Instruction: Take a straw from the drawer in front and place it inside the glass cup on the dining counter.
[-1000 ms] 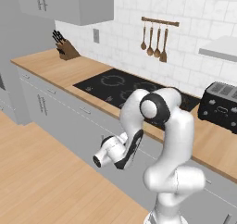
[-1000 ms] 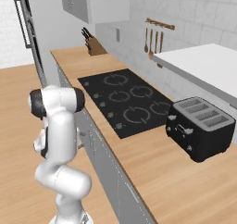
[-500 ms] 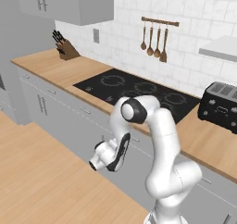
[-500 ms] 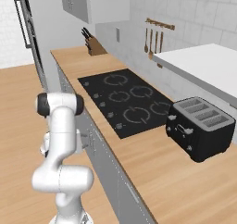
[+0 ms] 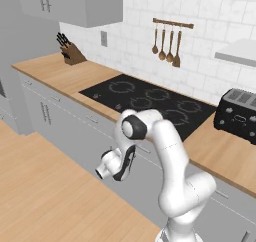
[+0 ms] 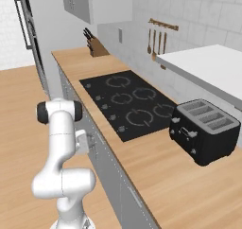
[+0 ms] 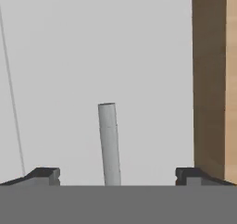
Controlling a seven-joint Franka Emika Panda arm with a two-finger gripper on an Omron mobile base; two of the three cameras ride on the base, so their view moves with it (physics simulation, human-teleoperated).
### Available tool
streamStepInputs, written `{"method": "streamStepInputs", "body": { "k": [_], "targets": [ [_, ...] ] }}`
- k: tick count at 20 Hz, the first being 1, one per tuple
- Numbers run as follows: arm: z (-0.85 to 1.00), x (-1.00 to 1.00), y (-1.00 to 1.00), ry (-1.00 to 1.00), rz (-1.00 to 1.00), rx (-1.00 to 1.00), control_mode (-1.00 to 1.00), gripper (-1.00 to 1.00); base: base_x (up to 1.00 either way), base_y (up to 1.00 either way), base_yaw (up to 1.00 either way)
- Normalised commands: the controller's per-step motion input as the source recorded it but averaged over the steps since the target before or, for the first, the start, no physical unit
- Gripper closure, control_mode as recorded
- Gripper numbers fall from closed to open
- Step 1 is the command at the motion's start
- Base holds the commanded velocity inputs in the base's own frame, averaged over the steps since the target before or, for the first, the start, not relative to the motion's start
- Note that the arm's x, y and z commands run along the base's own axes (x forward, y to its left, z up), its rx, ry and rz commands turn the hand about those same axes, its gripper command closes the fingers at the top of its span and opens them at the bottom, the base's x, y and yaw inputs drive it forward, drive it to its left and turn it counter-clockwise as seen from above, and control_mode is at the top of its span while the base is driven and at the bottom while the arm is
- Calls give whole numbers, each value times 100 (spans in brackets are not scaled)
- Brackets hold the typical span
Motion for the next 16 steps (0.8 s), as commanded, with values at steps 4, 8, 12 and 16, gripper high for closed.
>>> {"method": "streamStepInputs", "body": {
  "k": [4, 8, 12, 16],
  "targets": [
    [-30, 40, -23, 2, 0, 0, -100, -100, 0, 0, 0],
    [-26, 28, -25, 3, 0, 0, -100, -100, 0, 0, 0],
    [-12, 6, -23, 0, 0, 0, -100, -100, 0, 0, 0],
    [0, 0, -25, -3, 0, 1, -100, -100, 0, 0, 0]
  ]
}}
